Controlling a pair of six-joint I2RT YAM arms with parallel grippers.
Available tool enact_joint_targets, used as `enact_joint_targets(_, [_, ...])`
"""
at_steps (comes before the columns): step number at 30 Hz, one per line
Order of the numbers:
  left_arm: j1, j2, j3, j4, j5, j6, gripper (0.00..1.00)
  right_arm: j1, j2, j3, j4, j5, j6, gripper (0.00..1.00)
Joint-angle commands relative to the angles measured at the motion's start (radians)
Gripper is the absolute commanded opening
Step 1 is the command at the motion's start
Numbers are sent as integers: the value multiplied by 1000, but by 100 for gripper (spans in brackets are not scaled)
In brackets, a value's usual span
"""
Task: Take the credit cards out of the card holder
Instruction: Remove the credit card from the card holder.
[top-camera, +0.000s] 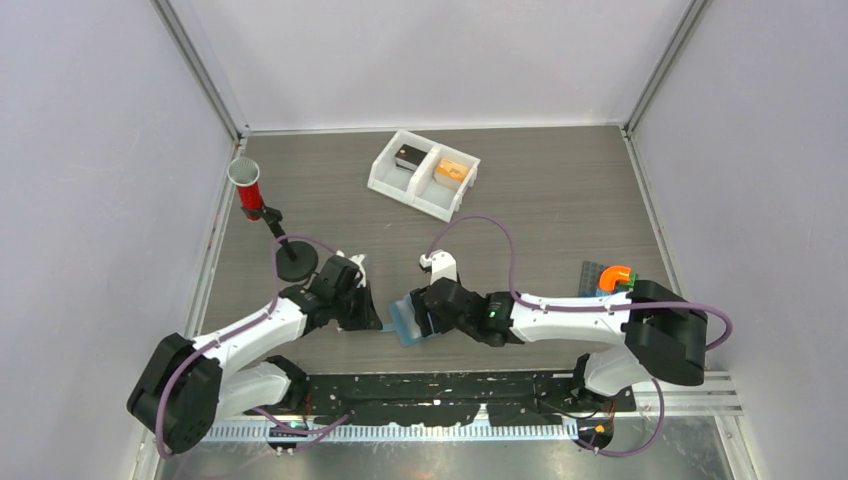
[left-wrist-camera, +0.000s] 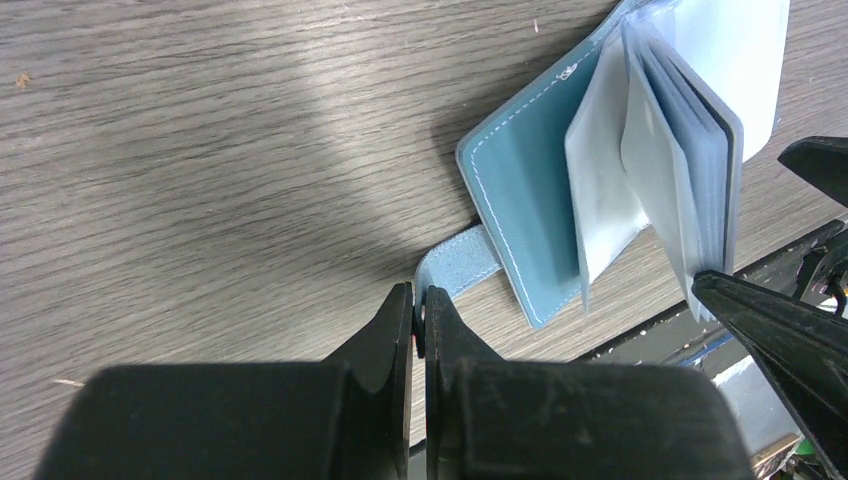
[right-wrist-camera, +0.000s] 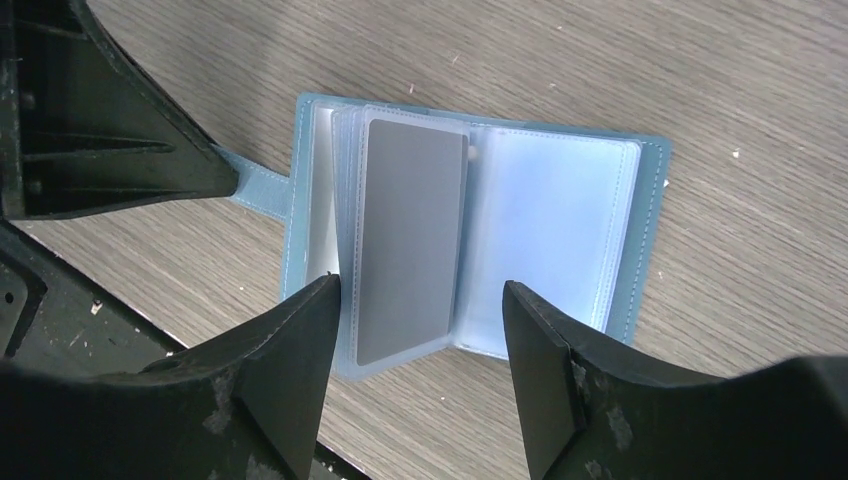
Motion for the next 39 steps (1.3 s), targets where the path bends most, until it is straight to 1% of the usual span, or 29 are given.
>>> enact_joint_targets(1, [0,14,39,16,14,13,0,-18,-26,-45,87,-99,-31,67])
enact_joint_targets(2, [0,13,40,18,16,11,0,-29,-23,-60,120,-133,-27,66])
enact_joint_targets(4, [-2,5,39,18,16,8,0,-43,-18,-72,142,-152,-13,65])
enact_joint_targets(8, [-1,2,40,11,14,15,0,-50,-40,-85,158,-159,-10,64])
enact_joint_targets(11, [-1,9,36,17,15,15,0,-55,-59,-66,84,-110,-12,64])
enact_joint_targets(13, [0,14,37,19,15,15,0,-56,-72,-60,49,-59,-15,67])
enact_joint_targets(16, [-1,16,35,25,15,13,0,-56,-82,-58,28,-33,-24,70])
enact_joint_targets(20, [-1,1,31,22,22,7,0,-59,-71,-46,-5,-15,-28,70])
enact_joint_targets(24, [0,-6,39,-7,5,24,0,-59,-68,-46,16,-39,-52,65])
enact_joint_targets(26, [0,-7,44,-14,6,30,0,-59,-61,-33,23,-75,-62,62])
enact_joint_targets(28, [-1,-16,41,-10,8,31,0,-59,-50,-28,66,-127,-67,58])
enact_joint_targets(29, [0,-16,43,-13,8,35,0,-59,-47,-28,77,-157,-69,54])
enact_joint_targets(31, [0,-16,47,-23,2,41,0,-59,-32,-19,83,-171,-68,48])
enact_joint_targets(32, [-1,-14,49,-25,2,41,0,-59,-22,-11,80,-177,-64,47])
enact_joint_targets(37, [0,5,58,-21,4,48,0,-59,-15,-16,111,-199,-47,46])
enact_joint_targets(39, [-1,12,69,-26,1,51,0,-59,-16,-14,109,-205,-42,48])
